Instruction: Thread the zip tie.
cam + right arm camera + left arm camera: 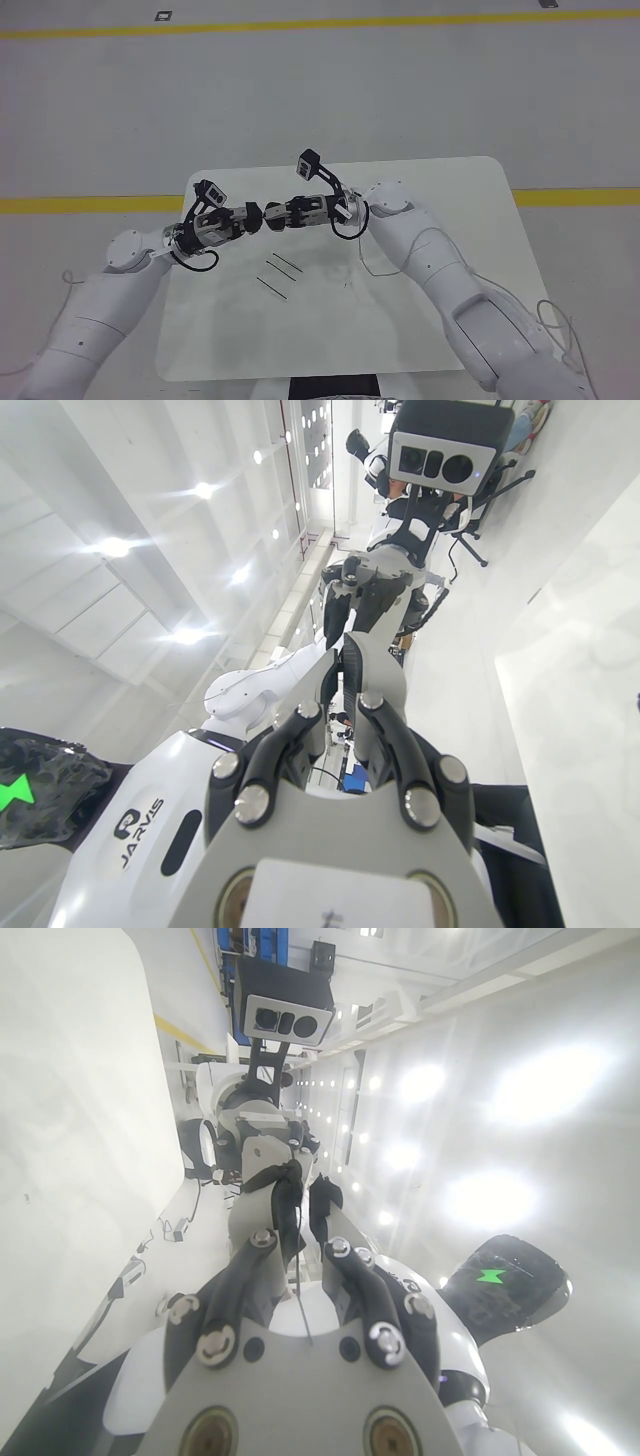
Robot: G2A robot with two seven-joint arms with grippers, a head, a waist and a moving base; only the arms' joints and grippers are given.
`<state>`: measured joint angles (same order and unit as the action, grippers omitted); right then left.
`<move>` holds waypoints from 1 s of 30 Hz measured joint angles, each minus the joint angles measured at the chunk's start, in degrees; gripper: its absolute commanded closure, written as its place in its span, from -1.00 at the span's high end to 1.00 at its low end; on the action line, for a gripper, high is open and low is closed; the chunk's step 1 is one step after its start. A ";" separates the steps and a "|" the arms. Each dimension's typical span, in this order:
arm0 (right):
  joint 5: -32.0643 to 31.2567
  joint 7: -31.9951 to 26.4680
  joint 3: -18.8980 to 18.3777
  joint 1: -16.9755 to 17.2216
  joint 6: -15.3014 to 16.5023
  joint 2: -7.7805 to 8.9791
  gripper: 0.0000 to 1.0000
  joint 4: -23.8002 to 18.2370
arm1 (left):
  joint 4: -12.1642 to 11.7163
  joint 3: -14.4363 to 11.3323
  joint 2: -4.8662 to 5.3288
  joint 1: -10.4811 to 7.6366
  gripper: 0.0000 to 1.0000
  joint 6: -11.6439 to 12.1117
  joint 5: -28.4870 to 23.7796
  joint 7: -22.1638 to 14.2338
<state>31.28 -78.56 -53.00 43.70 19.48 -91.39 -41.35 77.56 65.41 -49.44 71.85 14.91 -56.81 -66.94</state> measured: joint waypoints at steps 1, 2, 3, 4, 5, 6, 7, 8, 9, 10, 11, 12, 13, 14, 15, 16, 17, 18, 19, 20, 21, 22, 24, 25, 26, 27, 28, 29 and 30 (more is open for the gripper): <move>-0.05 -0.05 -0.05 -0.01 0.00 -0.03 -1.00 0.03 | 0.01 0.06 -0.03 0.03 -0.88 0.00 0.05 0.01; -0.09 -0.12 -0.10 -0.02 0.00 -0.05 -1.00 0.05 | 0.02 0.11 -0.07 0.06 -0.90 0.00 0.11 0.02; -0.13 -0.21 -0.14 -0.03 0.00 -0.08 -1.00 0.08 | 0.02 0.17 -0.10 0.09 -0.90 0.01 0.17 0.04; -0.15 -0.34 -0.19 -0.05 0.00 -0.12 -1.00 0.13 | 0.02 0.25 -0.14 0.12 -0.88 0.02 0.26 0.07; -0.15 -0.45 -0.23 -0.07 0.00 -0.15 -1.00 0.16 | 0.02 0.31 -0.17 0.15 -0.88 0.03 0.33 0.09; -0.15 -0.61 -0.27 -0.10 0.00 -0.19 -1.00 0.21 | 0.02 0.39 -0.22 0.18 -0.88 0.04 0.42 0.11; -0.15 -0.75 -0.28 -0.13 0.00 -0.23 -1.00 0.25 | 0.03 0.44 -0.25 0.21 -0.88 0.04 0.47 0.12; -0.14 -0.86 -0.28 -0.15 0.00 -0.28 -1.00 0.31 | 0.04 0.50 -0.29 0.23 -0.88 0.04 0.51 0.12; -0.14 -0.94 -0.27 -0.18 0.00 -0.33 -1.00 0.39 | 0.04 0.55 -0.32 0.25 -0.88 0.02 0.53 0.12; -0.14 -1.03 -0.25 -0.24 0.00 -0.39 -1.00 0.51 | 0.04 0.62 -0.37 0.27 -0.88 0.00 0.57 0.10; -0.14 -1.07 -0.22 -0.28 0.00 -0.44 -1.00 0.60 | 0.04 0.68 -0.40 0.29 -0.86 -0.02 0.60 0.08; -0.14 -1.09 -0.15 -0.33 0.00 -0.50 -1.00 0.72 | 0.04 0.75 -0.44 0.30 -0.86 -0.04 0.63 0.04; -0.14 -1.09 -0.08 -0.36 0.00 -0.55 -1.00 0.83 | 0.03 0.79 -0.48 0.31 -0.88 -0.05 0.65 0.00; -0.14 -1.09 0.00 -0.40 0.00 -0.60 -1.00 0.95 | 0.02 0.84 -0.51 0.32 -0.90 -0.06 0.66 -0.04; -0.11 -1.09 0.09 -0.47 0.00 -0.65 -1.00 1.09 | 0.01 0.90 -0.56 0.33 -0.92 -0.06 0.66 -0.12; -0.08 -1.09 0.14 -0.53 0.00 -0.69 -1.00 1.19 | -0.01 0.95 -0.59 0.34 -0.92 -0.06 0.66 -0.18; -0.06 -1.09 0.19 -0.59 0.00 -0.72 -1.00 1.28 | -0.03 0.99 -0.63 0.35 -0.94 -0.07 0.66 -0.24; -0.03 -1.08 0.25 -0.66 0.00 -0.76 -1.00 1.41 | -0.06 1.05 -0.68 0.35 -0.98 -0.09 0.66 -0.31; -0.01 -1.08 0.29 -0.71 0.00 -0.78 -1.00 1.49 | -0.07 1.09 -0.71 0.35 -1.00 -0.11 0.68 -0.37; 0.02 -1.08 0.32 -0.75 0.00 -0.81 -1.00 1.58 | -0.09 1.14 -0.74 0.35 -1.00 -0.14 0.73 -0.44; 0.05 -1.08 0.36 -0.79 0.00 -0.83 -1.00 1.66 | -0.12 1.18 -0.78 0.35 -1.00 -0.16 0.76 -0.52; 0.11 -1.08 0.41 -0.84 0.00 -0.86 -1.00 1.73 | -0.16 1.22 -0.82 0.34 -1.00 -0.21 0.81 -0.63; 0.19 -1.08 0.45 -0.92 0.00 -0.90 -1.00 1.78 | -0.22 1.30 -0.88 0.33 -1.00 -0.28 0.92 -0.75; 0.24 -1.08 0.46 -0.94 0.00 -0.93 -1.00 1.79 | -0.26 1.35 -0.92 0.33 -1.00 -0.34 0.98 -0.79; 0.27 -1.08 0.46 -0.95 0.00 -0.94 -1.00 1.79 | -0.30 1.39 -0.95 0.33 -1.00 -0.36 1.03 -0.80; 0.28 -1.08 0.44 -0.96 0.00 -0.96 -1.00 1.79 | -0.36 1.46 -0.99 0.34 -1.00 -0.36 1.08 -0.81; 0.29 -1.08 0.40 -0.95 0.00 -0.96 -1.00 1.78 | -0.40 1.52 -1.02 0.35 -1.00 -0.36 1.10 -0.83; 0.33 -1.08 0.33 -0.93 0.00 -0.96 0.64 1.77 | -0.43 1.59 -1.05 0.37 -1.00 -0.34 1.10 -0.85; 0.40 -1.08 0.22 -0.87 0.00 -0.95 1.00 1.76 | -0.45 1.66 -1.08 0.38 -1.00 -0.31 1.10 -0.87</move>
<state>31.69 -79.64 -52.78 42.83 19.48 -92.34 -39.59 77.11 67.07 -50.52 72.23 14.60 -55.71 -67.81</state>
